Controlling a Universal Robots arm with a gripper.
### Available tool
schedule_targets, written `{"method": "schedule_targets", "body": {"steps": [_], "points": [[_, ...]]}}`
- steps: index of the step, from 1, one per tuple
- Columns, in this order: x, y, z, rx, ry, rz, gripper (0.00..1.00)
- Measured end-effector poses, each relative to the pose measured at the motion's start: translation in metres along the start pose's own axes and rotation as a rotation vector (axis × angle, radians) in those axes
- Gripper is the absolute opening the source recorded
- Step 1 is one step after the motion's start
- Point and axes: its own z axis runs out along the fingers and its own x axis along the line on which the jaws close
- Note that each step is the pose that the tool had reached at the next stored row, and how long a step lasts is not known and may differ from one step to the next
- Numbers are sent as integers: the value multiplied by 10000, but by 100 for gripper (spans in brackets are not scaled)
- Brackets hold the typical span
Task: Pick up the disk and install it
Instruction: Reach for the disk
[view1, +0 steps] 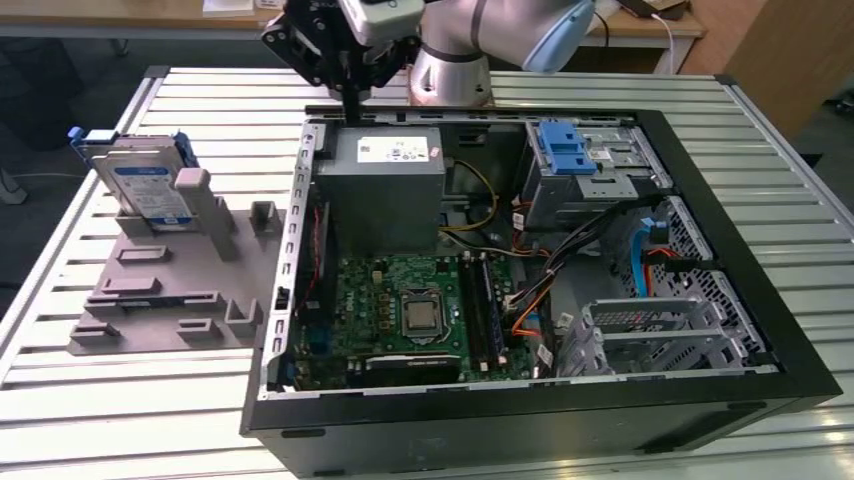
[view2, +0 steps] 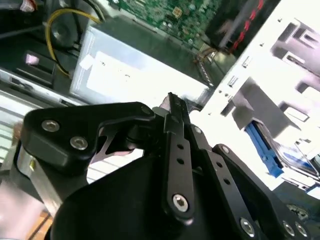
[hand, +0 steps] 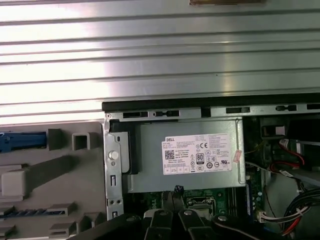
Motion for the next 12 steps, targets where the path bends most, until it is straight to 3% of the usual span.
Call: {"method": "schedule_targets", "body": {"steps": [6, 12], "points": [[212, 6, 8, 3, 35, 0, 11], [234, 15, 10, 5, 59, 0, 11]]}}
